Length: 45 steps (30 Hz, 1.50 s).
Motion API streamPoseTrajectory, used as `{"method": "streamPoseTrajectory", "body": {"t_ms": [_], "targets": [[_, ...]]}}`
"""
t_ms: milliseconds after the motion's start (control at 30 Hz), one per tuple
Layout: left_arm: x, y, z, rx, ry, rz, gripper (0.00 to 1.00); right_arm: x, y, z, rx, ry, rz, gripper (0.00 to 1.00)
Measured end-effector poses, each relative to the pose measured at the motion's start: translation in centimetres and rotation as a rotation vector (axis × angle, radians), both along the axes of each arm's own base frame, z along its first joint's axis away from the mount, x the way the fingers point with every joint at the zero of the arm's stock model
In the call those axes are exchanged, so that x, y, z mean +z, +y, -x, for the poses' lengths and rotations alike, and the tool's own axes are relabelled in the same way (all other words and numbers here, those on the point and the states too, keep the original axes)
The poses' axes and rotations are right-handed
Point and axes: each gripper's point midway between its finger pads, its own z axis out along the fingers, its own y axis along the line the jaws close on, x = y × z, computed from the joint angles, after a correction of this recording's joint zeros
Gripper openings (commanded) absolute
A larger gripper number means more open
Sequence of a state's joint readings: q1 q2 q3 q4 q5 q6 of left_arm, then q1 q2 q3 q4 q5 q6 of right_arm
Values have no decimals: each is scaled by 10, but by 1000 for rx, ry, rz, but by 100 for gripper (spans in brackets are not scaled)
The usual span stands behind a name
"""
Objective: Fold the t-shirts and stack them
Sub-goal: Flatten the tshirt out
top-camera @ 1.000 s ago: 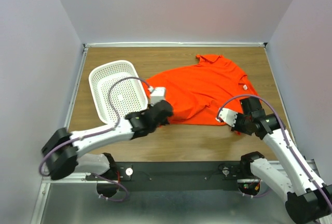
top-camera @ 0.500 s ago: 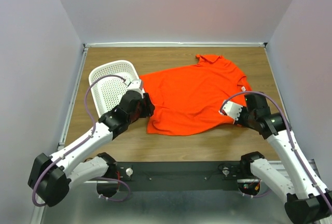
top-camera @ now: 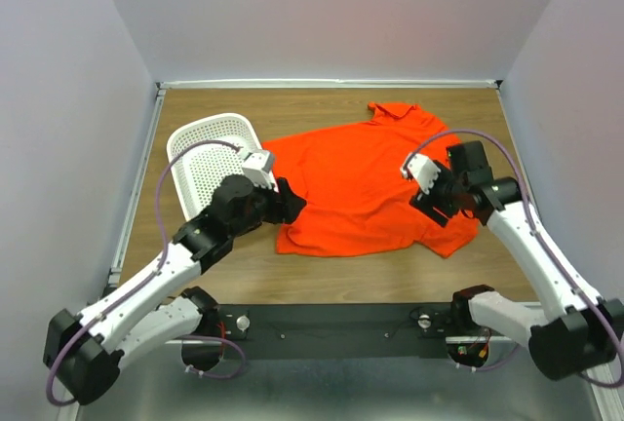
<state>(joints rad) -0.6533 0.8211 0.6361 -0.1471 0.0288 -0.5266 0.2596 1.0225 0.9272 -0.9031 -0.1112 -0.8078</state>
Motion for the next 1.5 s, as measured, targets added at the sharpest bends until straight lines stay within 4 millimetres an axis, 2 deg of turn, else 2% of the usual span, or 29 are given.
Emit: {"method": "streamPoseTrajectory", "body": {"t_ms": [133,267,333,367,433,467,533,600,833,1000,1133,1200,1300,1333,1400,1500], "targets": [[-42,-26,7,-69,95,-46,67,-8,13,-48,-173,1,-115,71],[-80,-68,19,-148,171,-113,66,-20,-10,-102,-442,42,-256,67],[-100,-88,24,-174,201,-156,66,-25,-45,-139,-631,47,-354,67],[-109,-94,26,-182,213,-176,66,-28,-65,-151,-700,44,-388,68],[-122,-105,27,-192,225,-204,67,-35,-90,-170,-790,54,-454,68],[-128,-114,25,-198,229,-218,67,-44,-108,-178,-844,63,-478,69],[-137,-127,21,-202,232,-238,67,-56,-118,-181,-872,87,-500,70],[-145,-140,22,-211,229,-256,67,-66,-115,-179,-860,126,-516,71],[-174,-155,37,-251,251,-312,67,-69,-101,-182,-789,152,-551,72],[-173,-166,46,-271,255,-289,64,-71,-96,-185,-771,169,-575,72],[-174,-180,76,-325,273,-260,64,-69,-91,-185,-753,175,-598,72],[-173,-189,97,-365,289,-240,64,-68,-90,-185,-746,176,-606,72],[-173,-204,141,-440,321,-215,64,-66,-89,-186,-740,175,-610,72],[-173,-209,160,-463,342,-198,66,-66,-89,-186,-737,173,-609,72],[-173,-211,181,-488,368,-184,70,-65,-89,-186,-730,169,-607,72],[-170,-209,196,-478,413,-167,77,-64,-88,-186,-715,166,-605,73]]}}
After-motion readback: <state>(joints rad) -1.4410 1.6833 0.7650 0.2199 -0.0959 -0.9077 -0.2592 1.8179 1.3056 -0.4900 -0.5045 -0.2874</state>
